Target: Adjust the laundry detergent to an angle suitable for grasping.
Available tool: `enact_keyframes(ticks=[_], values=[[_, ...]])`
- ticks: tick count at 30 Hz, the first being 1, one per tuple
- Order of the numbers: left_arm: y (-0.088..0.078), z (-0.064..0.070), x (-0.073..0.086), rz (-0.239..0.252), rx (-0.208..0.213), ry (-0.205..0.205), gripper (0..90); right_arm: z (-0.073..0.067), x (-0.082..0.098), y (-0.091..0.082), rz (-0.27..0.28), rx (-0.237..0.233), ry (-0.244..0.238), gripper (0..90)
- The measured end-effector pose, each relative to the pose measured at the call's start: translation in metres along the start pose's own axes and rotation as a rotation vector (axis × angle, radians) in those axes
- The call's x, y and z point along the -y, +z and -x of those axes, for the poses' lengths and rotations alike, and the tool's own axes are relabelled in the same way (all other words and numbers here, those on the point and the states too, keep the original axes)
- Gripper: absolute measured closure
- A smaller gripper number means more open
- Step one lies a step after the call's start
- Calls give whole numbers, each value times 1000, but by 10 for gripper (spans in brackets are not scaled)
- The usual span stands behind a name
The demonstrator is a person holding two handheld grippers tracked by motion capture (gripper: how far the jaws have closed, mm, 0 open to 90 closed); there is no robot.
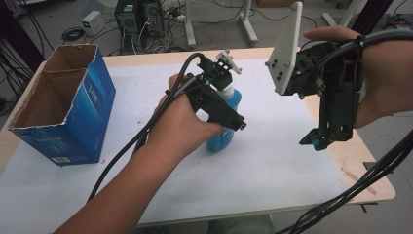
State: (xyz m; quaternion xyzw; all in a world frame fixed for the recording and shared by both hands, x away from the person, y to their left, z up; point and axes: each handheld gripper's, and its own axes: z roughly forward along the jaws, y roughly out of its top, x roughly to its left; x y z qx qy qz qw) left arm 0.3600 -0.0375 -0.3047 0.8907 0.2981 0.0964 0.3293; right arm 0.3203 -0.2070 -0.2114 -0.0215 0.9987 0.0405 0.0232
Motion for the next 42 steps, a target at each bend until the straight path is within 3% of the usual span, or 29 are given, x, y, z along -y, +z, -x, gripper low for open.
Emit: enact_keyframes(ticks=[13,19,28,33,42], values=[[13,-1,-3,12,-10,-22,25,0,-1,-1,-2,2,-2,10],[13,-2,-3,7,-27,0,121,1,-2,0,-6,3,3,10],[16,-2,-3,3,-21,-7,125,3,-3,0,-4,4,1,10],[16,-1,-3,-2,-24,-6,213,3,-3,1,-5,6,-1,10],[18,1,-3,-6,-44,-2,217,3,-5,1,-5,10,-2,10]])
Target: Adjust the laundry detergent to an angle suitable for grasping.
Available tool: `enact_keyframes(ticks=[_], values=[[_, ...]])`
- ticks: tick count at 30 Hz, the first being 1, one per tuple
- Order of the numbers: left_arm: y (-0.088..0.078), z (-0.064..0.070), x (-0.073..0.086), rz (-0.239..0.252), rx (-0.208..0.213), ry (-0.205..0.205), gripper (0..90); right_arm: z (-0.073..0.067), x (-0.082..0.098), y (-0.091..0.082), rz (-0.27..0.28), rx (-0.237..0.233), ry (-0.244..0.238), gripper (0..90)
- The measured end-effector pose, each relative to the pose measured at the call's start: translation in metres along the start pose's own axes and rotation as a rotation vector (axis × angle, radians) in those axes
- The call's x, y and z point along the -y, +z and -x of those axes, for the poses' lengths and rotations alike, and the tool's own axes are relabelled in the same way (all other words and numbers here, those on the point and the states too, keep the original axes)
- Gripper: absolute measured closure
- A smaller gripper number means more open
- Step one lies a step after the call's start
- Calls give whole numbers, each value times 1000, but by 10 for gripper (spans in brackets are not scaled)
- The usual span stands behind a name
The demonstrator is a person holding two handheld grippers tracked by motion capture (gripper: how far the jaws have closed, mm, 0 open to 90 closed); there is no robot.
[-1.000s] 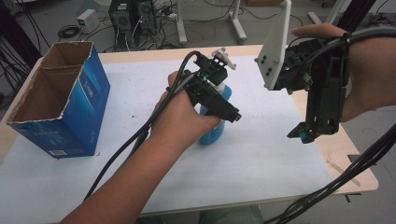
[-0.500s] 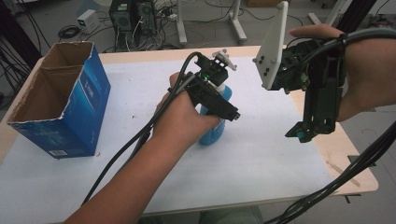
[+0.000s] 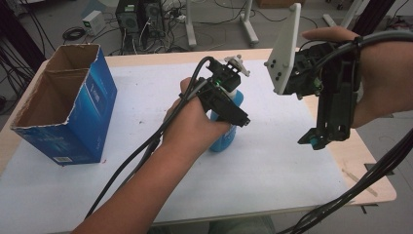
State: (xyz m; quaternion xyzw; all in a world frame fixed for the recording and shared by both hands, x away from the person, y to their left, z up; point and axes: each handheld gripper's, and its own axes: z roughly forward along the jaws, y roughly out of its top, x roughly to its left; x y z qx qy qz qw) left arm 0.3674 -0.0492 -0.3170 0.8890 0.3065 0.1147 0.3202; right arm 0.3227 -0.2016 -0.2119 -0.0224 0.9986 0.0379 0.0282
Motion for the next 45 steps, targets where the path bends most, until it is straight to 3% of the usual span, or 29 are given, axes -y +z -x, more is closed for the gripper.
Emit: enact_keyframes(ticks=[26,45], values=[[2,-1,0,-8,-43,-8,294,0,2,0,3,7,-2,10],[1,2,0,-7,-74,23,374,0,2,1,1,5,-1,10]])
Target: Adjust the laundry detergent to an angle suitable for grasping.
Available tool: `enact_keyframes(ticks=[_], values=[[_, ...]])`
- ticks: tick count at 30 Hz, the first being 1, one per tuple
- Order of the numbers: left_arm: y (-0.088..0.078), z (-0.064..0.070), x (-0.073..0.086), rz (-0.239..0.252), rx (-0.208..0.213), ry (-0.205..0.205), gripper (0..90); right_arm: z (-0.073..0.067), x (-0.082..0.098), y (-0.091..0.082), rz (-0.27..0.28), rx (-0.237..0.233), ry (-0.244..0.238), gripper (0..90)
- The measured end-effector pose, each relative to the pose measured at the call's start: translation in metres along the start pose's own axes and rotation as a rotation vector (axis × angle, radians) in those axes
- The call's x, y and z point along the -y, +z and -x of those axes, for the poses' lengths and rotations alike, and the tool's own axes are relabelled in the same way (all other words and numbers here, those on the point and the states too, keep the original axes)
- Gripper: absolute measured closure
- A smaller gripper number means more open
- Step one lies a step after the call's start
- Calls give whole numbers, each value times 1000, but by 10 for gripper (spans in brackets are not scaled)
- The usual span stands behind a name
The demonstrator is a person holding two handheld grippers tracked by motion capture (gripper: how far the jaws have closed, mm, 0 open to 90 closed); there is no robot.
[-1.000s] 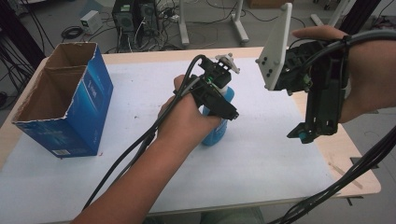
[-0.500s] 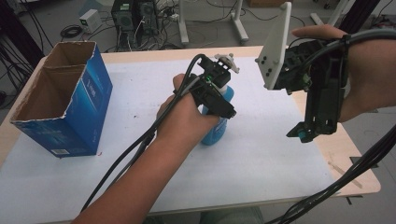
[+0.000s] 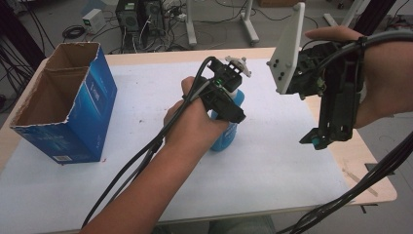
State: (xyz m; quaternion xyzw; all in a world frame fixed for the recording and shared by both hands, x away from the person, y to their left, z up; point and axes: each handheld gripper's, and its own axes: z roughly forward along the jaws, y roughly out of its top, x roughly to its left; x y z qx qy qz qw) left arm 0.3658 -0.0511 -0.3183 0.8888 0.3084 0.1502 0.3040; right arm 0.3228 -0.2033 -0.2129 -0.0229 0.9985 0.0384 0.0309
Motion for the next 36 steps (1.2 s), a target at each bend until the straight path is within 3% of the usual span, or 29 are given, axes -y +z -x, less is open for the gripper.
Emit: enact_keyframes(ticks=[5,12,19,26,27,30,31,32,36], values=[[-8,2,1,28,-3,25,376,0,0,1,0,0,2,10],[-27,-11,4,34,44,29,376,2,-1,2,6,3,0,10],[-44,-23,10,32,80,99,378,2,-9,2,1,2,-15,10],[-62,-39,18,43,185,177,378,1,-16,1,-4,2,-24,10],[-62,-39,18,43,185,177,378,1,-16,1,-4,2,-24,10],[-69,-48,22,61,252,224,378,1,-20,1,-7,2,-33,10],[-69,-48,22,61,252,224,378,1,-20,1,-7,2,-33,10],[-71,-53,26,63,301,265,378,0,-21,1,-8,1,-35,10],[-73,-58,34,64,370,324,378,-2,-26,3,-11,0,-38,10]])
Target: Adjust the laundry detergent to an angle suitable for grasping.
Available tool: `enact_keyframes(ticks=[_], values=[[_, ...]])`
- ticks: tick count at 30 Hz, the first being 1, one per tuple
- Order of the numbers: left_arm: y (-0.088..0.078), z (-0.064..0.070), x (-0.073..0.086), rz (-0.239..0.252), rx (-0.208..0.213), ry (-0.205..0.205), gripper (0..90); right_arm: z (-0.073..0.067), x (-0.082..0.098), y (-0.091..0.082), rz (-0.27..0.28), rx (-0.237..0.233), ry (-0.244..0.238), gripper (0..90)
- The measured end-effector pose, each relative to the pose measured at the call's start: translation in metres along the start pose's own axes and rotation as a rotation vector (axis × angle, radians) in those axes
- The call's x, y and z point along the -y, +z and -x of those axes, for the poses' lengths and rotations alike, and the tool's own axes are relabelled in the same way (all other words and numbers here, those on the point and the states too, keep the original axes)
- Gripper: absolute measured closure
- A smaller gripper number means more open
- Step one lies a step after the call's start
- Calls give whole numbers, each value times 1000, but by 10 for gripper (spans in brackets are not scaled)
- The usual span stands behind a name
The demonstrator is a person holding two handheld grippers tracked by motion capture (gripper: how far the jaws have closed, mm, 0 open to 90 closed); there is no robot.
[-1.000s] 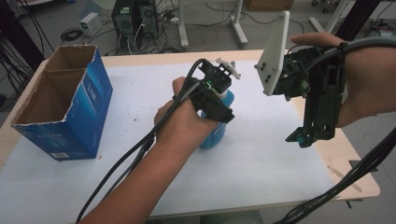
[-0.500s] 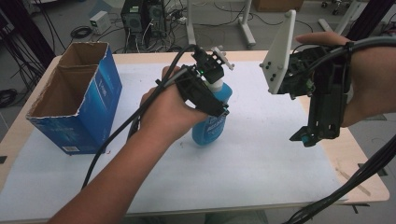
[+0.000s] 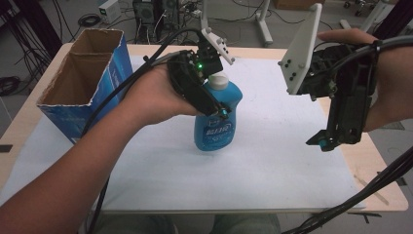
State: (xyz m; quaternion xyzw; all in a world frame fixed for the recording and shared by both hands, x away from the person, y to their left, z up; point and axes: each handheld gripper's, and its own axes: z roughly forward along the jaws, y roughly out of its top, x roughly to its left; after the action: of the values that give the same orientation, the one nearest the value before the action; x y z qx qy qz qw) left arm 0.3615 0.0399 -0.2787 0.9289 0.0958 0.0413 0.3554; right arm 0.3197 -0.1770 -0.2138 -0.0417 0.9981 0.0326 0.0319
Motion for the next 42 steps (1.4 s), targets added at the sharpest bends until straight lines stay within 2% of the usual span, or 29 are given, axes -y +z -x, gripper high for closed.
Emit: enact_keyframes(ticks=[5,9,12,13,15,16,20,21,24,27,31,37,42], values=[[-4,0,9,-16,36,54,378,-3,-4,2,-6,2,-13,10],[-7,-1,17,-29,62,118,378,-6,-9,2,-8,3,-23,11],[-7,-3,24,-23,106,165,378,-8,-13,2,-10,1,-32,11],[-6,-3,26,-19,122,169,378,-8,-14,2,-11,2,-34,10],[-7,-4,29,-17,146,209,378,-8,-16,2,-12,2,-33,10],[-6,-3,32,-4,157,211,378,-8,-16,2,-12,1,-39,10],[-5,-4,38,-14,185,251,378,-8,-17,4,-16,-1,-31,10],[-5,-3,39,-9,190,282,378,-7,-17,4,-17,-2,-30,10],[-3,-2,41,-17,206,318,378,-7,-18,4,-19,-3,-30,10],[0,-3,43,-28,225,345,378,-7,-19,4,-21,-4,-26,10],[2,-4,47,-17,240,368,377,-7,-19,5,-21,-6,-30,11],[4,-8,52,-10,258,369,377,-5,-16,7,-18,-10,-20,11],[3,-11,55,-17,263,386,377,-5,-16,10,-18,-14,-18,10]])
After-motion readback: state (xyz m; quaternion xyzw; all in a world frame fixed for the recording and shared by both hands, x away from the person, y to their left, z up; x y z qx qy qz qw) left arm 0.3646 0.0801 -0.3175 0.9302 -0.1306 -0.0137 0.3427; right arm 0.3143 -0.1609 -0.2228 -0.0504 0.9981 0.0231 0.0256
